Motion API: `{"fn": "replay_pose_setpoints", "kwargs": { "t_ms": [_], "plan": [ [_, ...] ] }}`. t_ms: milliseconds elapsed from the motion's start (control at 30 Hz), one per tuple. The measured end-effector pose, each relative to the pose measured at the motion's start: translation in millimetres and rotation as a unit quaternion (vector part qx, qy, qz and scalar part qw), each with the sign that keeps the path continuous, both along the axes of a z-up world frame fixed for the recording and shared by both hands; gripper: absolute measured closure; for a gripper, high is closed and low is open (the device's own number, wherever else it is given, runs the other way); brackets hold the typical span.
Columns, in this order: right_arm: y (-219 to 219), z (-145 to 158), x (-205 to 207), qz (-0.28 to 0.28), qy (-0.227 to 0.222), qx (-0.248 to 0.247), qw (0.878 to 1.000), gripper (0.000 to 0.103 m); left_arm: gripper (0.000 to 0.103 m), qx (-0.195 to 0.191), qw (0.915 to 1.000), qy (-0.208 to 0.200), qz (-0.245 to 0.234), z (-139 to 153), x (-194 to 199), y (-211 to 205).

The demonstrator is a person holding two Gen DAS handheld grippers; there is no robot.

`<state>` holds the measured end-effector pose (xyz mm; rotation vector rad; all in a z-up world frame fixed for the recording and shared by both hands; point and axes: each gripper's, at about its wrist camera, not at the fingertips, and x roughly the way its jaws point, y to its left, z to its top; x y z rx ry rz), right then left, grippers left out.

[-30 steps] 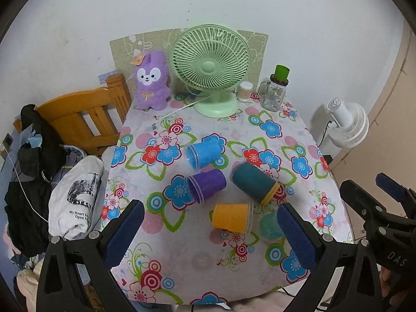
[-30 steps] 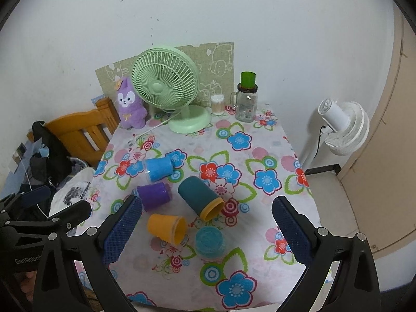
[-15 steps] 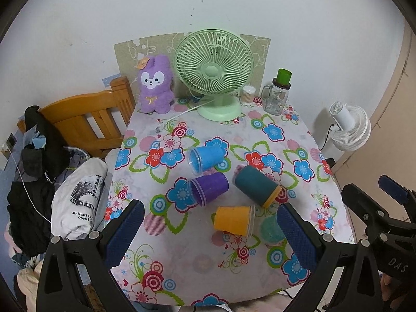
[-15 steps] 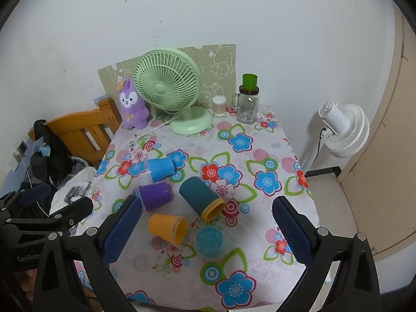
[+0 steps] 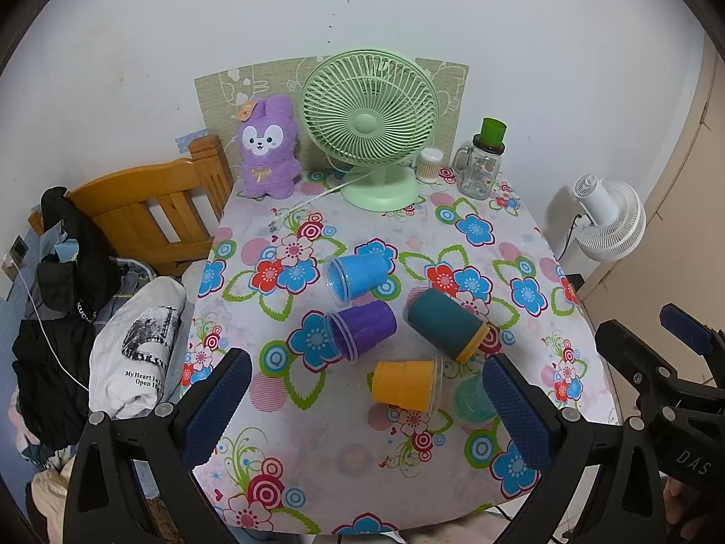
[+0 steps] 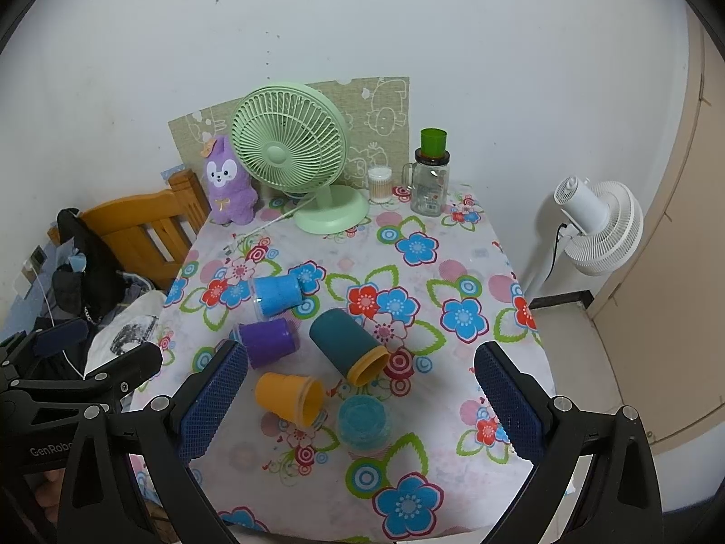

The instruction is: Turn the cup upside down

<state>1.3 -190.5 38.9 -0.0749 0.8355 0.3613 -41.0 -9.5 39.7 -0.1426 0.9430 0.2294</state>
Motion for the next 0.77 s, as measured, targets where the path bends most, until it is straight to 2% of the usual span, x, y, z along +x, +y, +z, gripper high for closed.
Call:
{"fn": "replay_pose_setpoints", "kwargs": {
  "t_ms": [533,767],
  "plan": [
    [0.8,-1.1,0.8,0.000,0.002,0.000,1.000,0.002,0.000,-0.001,1.0000,0.004,-0.001,-2.8,2.8,1.1],
    [-1.3,-13.7,11.4,0.009,0.018,0.000,1.000,0.002,0.000,-0.006,0.9998,0.018,0.008,-13.7,10.2,-1.7]
  ]
}}
